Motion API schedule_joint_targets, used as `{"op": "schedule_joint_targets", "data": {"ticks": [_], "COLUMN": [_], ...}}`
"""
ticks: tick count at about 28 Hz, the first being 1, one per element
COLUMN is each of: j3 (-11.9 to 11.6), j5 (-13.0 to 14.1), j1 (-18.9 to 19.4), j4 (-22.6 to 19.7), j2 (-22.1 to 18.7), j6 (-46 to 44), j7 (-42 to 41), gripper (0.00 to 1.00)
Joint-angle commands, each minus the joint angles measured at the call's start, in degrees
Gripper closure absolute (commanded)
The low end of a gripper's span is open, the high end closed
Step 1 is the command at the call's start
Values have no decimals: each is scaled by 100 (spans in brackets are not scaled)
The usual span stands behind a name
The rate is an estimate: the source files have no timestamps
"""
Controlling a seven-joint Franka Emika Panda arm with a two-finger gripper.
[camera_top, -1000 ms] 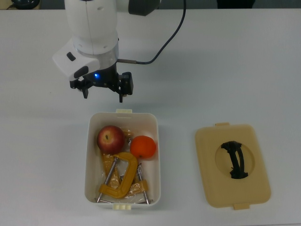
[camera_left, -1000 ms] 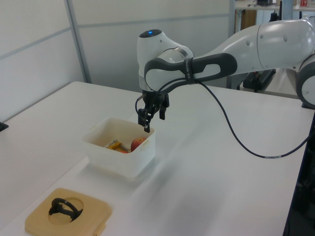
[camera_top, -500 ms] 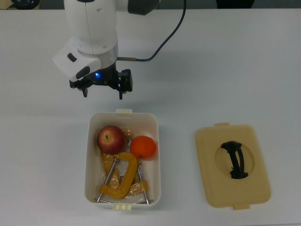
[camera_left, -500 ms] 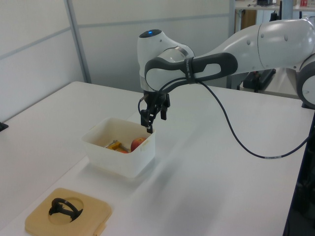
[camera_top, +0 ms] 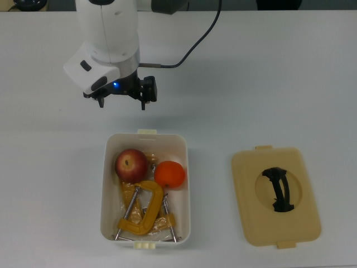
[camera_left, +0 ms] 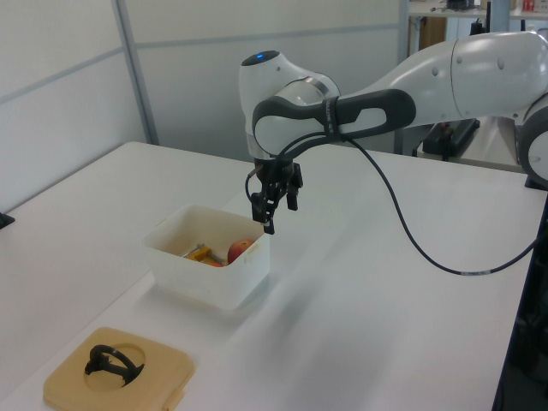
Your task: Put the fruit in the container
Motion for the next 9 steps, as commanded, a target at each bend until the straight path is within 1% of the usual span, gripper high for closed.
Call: {"op": "schedule_joint_targets", "data": {"ticks": [1, 9], "j3": [-43, -43], "j5": [-79, -79], "j1": [9, -26], "j4": [-67, -67], "j2": [-131, -131], "j6": [-149, -149], "j7": [-134, -134], "gripper": [0, 0]}}
